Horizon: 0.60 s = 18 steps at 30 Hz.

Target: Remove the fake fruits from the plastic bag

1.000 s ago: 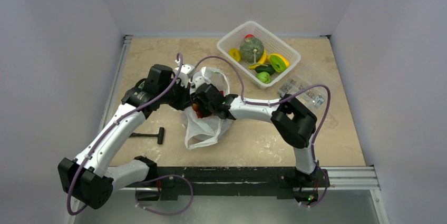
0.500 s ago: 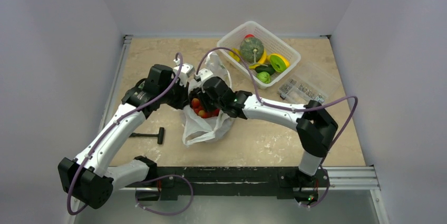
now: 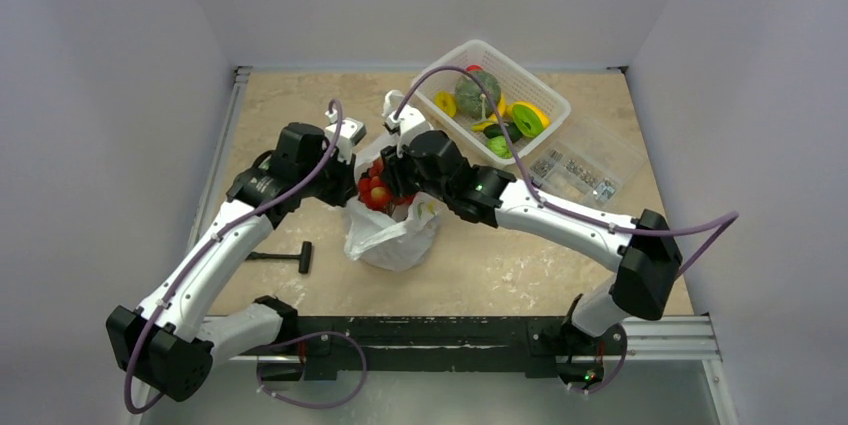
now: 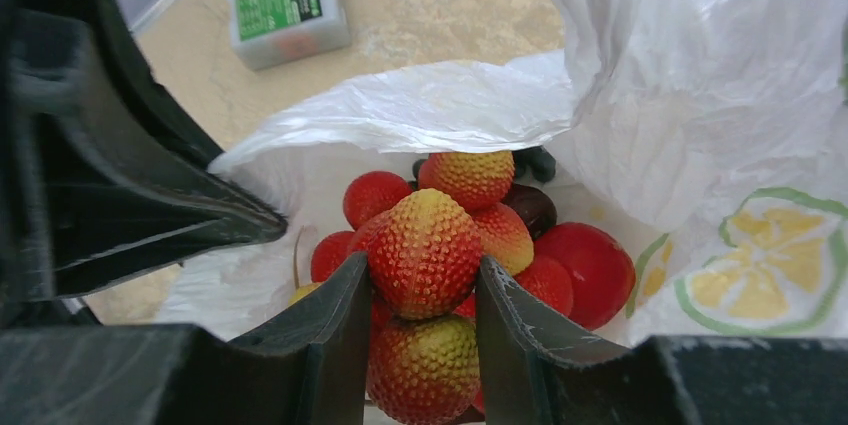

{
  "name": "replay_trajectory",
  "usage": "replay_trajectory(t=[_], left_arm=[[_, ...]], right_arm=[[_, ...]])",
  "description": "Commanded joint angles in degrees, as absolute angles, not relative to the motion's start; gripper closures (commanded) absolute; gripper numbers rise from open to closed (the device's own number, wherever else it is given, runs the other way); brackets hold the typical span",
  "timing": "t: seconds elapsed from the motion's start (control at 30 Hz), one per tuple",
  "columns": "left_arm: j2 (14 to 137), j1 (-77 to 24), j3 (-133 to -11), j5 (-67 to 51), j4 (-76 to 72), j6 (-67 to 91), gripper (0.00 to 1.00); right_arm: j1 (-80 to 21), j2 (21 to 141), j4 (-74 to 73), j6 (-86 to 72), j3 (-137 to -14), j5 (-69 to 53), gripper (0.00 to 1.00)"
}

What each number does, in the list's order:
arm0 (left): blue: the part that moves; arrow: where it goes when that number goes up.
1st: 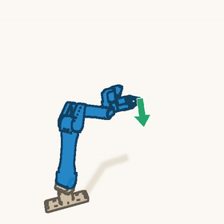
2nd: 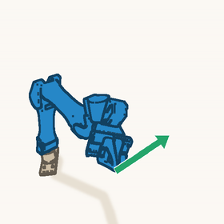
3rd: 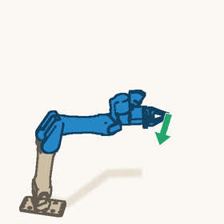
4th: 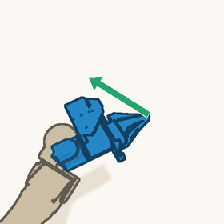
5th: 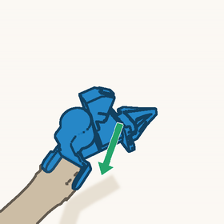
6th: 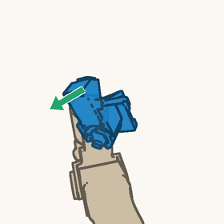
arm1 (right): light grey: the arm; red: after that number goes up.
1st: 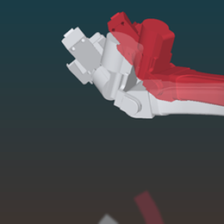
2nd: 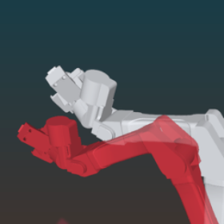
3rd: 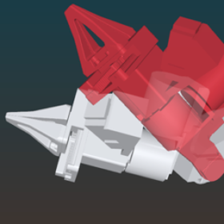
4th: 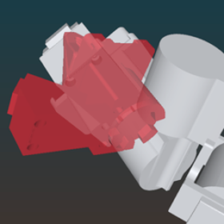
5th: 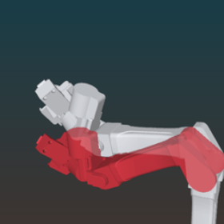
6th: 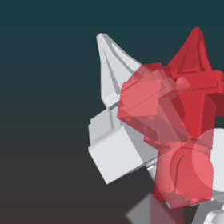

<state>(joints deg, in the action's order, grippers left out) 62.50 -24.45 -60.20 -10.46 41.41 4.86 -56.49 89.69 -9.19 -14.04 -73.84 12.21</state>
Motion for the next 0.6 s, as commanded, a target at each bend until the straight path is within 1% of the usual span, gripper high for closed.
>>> replay_trajectory(t=[0.0,0.17,0.37,0.57], left_arm=[[60.21,-24.69,-59.85,-11.92,39.14,4.39,1.0],[59.59,-24.76,-59.65,-16.18,37.95,4.08,1.0],[56.96,-25.29,-58.22,-21.87,35.35,3.63,1.0],[56.76,-25.48,-58.16,-13.29,35.8,4.6,1.0]], right_arm=[[-56.34,84.49,-4.3,-15.32,-76.02,11.3,1.0],[-56.34,82.57,-3.37,-15.16,-77.45,12.4,1.0],[-56.34,84.42,-3.94,-12.81,-82.18,14.31,1.0],[-56.34,83.25,-4.84,-12.21,-85.4,14.26,1.0]])
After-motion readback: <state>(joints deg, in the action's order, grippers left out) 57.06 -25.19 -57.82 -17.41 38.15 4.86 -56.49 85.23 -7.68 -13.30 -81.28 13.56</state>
